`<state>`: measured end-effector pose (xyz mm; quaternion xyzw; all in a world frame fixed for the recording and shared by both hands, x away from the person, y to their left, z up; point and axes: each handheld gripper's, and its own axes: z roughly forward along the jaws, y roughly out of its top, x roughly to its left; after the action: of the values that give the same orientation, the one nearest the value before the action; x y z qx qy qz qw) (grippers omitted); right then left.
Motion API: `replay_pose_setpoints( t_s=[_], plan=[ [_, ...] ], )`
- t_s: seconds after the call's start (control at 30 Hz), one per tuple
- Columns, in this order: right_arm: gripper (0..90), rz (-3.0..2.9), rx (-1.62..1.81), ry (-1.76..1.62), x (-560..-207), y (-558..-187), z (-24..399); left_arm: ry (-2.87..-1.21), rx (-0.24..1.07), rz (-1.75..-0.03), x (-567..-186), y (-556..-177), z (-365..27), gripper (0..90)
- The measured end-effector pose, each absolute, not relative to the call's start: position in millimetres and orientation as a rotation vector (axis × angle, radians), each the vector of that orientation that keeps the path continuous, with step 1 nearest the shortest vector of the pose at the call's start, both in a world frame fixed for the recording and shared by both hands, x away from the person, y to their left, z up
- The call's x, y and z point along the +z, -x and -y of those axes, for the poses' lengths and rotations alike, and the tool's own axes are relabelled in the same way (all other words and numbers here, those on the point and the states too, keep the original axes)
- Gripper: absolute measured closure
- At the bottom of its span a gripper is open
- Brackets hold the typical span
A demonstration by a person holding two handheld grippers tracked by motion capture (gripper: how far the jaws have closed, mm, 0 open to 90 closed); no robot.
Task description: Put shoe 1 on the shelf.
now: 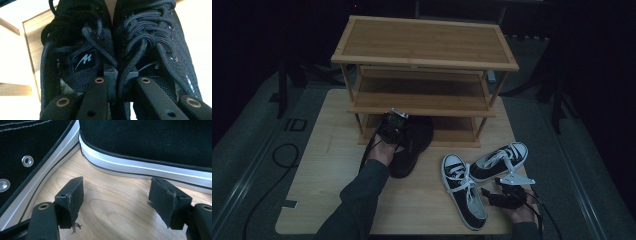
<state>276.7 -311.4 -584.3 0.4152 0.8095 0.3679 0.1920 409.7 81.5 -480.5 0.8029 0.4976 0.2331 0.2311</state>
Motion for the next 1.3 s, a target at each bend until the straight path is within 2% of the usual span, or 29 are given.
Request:
replay_pose_setpoints(
  t_s=[0.3, 0.53, 0.67, 0.93, 1.3],
  plan=[
    [28.0, -2.273, 1.033, -1.165, -584, -277, 311, -2.153, 0.724, -1.452, -484, -413, -65, 84.1],
    [27.8, -2.273, 1.033, -1.164, -584, -277, 311, -2.183, 0.740, -1.419, -484, -411, -66, 62.7],
    [27.8, -2.274, 1.033, -1.163, -584, -277, 311, -2.215, 0.743, -1.389, -483, -407, -67, 55.9],
    [27.8, -2.274, 1.033, -1.163, -584, -277, 311, -2.216, 0.773, -1.330, -471, -394, -74, 51.7],
    [27.8, -2.274, 1.033, -1.164, -584, -277, 311, -2.186, 0.667, -1.230, -454, -375, -94, 54.4]
  ],
)
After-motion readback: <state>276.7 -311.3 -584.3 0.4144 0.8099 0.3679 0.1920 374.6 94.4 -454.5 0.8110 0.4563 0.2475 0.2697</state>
